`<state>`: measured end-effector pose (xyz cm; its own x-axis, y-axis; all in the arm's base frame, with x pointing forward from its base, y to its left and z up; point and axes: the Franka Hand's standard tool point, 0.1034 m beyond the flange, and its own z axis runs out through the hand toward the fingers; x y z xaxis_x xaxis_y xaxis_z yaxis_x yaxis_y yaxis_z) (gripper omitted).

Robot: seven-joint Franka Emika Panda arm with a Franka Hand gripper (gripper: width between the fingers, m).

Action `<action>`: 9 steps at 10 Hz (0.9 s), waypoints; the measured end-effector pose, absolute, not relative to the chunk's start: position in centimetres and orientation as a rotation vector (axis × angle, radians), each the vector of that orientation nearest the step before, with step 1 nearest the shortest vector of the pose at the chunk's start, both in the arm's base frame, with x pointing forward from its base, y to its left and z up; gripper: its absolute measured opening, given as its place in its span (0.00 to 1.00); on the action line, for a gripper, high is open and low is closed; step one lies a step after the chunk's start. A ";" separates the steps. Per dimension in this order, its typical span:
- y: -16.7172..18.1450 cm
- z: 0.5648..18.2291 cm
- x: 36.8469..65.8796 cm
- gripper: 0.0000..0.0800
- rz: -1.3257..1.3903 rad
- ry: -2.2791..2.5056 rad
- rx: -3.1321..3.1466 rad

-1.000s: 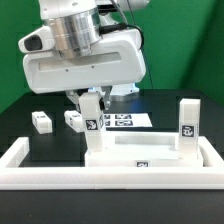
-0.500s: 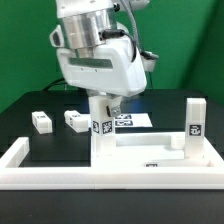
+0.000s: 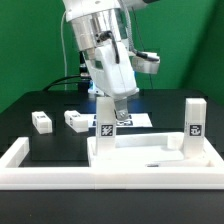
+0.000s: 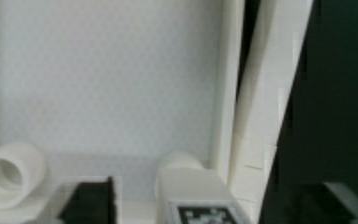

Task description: Assemble desk

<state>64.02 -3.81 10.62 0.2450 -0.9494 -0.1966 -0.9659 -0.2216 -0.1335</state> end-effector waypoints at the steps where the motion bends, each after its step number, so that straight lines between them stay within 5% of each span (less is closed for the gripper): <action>1: -4.4 10.8 63.6 0.77 0.103 1.588 -2.439; 9: -6.9 11.5 64.3 0.81 -0.098 0.335 -2.943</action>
Offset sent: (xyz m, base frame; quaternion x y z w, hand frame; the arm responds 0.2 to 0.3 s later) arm 0.0015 -0.0431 0.0198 -0.0352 0.0393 -0.3424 0.9381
